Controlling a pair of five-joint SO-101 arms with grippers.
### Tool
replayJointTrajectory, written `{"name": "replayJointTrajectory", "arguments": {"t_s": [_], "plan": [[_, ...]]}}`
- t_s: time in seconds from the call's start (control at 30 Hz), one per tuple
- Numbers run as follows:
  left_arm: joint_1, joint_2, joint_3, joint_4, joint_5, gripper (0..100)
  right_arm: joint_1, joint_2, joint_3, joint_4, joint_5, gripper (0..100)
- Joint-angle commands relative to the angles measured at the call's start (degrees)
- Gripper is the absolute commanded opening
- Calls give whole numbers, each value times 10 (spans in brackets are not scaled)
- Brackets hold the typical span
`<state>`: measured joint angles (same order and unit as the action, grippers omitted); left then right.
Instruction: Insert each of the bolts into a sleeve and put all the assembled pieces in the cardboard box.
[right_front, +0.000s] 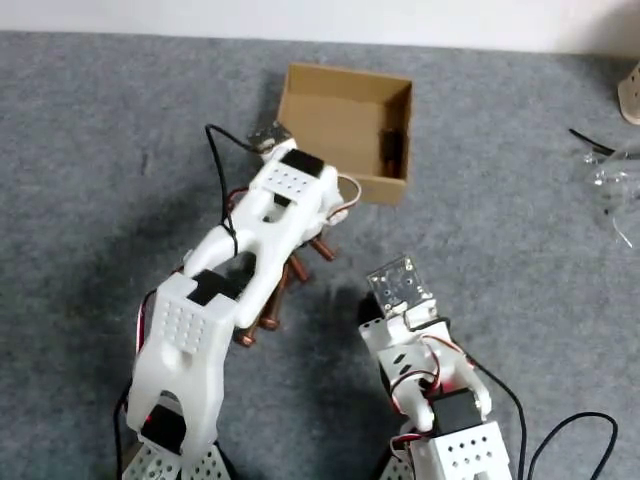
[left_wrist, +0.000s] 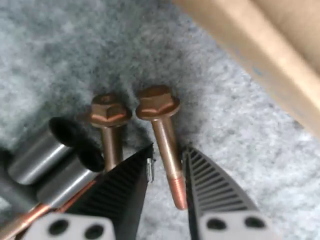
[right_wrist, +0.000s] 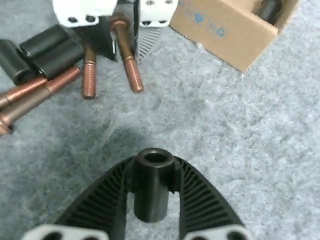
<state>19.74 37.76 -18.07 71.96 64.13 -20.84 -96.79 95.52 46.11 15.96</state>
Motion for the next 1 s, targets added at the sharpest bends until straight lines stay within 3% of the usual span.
{"name": "replayJointTrajectory", "arguments": {"t_s": [0.0, 0.2, 0.33, 0.6, 0.97], "plan": [[-4, -6, -17, 11, 5, 98, 7, -8, -2, -21, -2, 5], [-16, -6, -7, 11, 32, 95, 7, -8, -2, -21, -2, 5], [-15, -6, 12, 2, 32, 1, 7, -8, -2, -21, -2, 5], [-11, -7, 27, -25, 28, 5, 7, -8, -2, -21, -2, 5], [22, -12, 22, -39, -127, 5, 11, -8, -3, -21, -2, 5]]}}
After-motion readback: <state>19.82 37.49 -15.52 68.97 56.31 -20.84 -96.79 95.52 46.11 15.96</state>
